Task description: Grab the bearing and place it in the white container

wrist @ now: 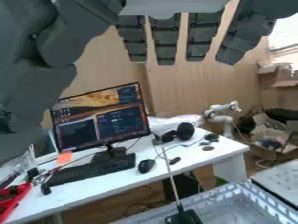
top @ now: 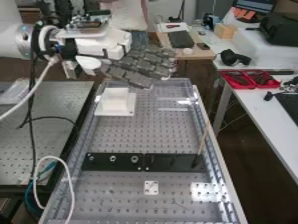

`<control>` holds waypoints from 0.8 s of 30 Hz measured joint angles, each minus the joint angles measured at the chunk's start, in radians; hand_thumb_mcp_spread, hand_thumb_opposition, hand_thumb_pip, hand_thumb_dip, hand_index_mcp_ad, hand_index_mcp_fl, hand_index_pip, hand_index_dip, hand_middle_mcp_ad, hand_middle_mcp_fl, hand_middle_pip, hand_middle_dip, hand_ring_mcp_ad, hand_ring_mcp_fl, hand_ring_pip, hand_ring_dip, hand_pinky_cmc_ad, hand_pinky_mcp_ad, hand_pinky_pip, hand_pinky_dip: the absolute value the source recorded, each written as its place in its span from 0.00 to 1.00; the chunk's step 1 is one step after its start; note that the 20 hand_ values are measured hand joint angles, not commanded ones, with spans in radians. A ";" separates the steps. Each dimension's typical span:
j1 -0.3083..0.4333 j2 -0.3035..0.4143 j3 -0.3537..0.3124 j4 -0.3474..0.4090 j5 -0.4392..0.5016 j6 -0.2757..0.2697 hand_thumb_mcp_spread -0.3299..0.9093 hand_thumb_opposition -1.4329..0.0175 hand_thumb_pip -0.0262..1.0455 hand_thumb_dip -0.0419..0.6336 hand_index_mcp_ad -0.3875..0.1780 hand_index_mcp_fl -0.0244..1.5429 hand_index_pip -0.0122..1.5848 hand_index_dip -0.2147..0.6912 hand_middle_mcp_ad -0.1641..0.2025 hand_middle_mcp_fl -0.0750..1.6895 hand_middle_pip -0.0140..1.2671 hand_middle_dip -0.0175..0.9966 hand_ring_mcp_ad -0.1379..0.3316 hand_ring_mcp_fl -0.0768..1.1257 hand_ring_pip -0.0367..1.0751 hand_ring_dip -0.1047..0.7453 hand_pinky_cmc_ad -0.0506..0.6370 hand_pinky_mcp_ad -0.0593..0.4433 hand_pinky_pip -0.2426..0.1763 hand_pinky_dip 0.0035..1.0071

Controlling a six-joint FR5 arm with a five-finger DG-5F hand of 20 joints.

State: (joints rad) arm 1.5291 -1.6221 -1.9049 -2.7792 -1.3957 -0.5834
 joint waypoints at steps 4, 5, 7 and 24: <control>-0.015 -0.043 -0.042 0.058 0.033 0.059 0.57 0.50 0.22 0.11 0.66 0.05 0.06 0.43 0.76 0.04 0.12 0.05 0.61 0.07 0.11 0.08 0.58 0.60 0.31 0.13; -0.019 -0.056 -0.054 0.077 0.045 0.067 0.58 0.50 0.23 0.14 0.65 0.05 0.06 0.44 0.77 0.05 0.13 0.05 0.61 0.07 0.11 0.08 0.60 0.61 0.32 0.13; -0.024 -0.076 -0.066 0.094 0.060 0.079 0.61 0.49 0.24 0.16 0.62 0.07 0.07 0.49 0.77 0.05 0.13 0.05 0.61 0.07 0.11 0.08 0.61 0.61 0.32 0.13; -0.042 -0.211 -0.161 0.265 0.194 0.135 0.67 0.46 0.34 0.33 0.59 0.13 0.52 0.64 0.77 0.05 0.12 0.07 0.51 0.06 0.11 0.08 0.62 0.61 0.31 0.13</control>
State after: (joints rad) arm 1.4871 -1.8329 -2.0664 -2.5142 -1.2020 -0.4480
